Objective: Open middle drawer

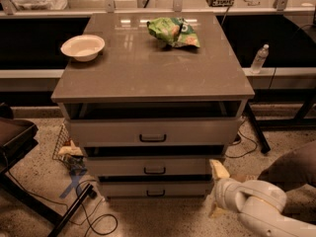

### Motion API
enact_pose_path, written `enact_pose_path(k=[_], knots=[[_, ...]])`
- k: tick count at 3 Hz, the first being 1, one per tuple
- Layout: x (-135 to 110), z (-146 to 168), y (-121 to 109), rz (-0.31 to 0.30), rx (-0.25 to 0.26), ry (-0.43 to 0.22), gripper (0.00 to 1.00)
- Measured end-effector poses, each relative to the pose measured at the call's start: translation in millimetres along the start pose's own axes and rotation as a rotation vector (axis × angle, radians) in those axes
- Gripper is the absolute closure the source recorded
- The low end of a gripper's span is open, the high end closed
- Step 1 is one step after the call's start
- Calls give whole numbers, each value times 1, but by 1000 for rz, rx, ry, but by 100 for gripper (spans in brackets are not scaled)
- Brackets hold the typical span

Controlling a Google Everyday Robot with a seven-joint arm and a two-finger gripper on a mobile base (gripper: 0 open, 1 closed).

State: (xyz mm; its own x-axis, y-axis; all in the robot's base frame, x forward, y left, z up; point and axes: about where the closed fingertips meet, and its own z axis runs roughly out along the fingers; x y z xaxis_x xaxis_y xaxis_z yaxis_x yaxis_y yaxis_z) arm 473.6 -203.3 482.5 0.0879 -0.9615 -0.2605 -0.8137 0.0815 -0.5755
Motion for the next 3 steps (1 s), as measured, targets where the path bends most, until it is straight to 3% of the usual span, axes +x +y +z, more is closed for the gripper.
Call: enact_pose_path(k=[1,2,3], knots=[[-31,71,45,-24,-42,-15,0],[-32,78,36,-33,-37,-24,0],[-28,105,2,-89,-45,1,0]])
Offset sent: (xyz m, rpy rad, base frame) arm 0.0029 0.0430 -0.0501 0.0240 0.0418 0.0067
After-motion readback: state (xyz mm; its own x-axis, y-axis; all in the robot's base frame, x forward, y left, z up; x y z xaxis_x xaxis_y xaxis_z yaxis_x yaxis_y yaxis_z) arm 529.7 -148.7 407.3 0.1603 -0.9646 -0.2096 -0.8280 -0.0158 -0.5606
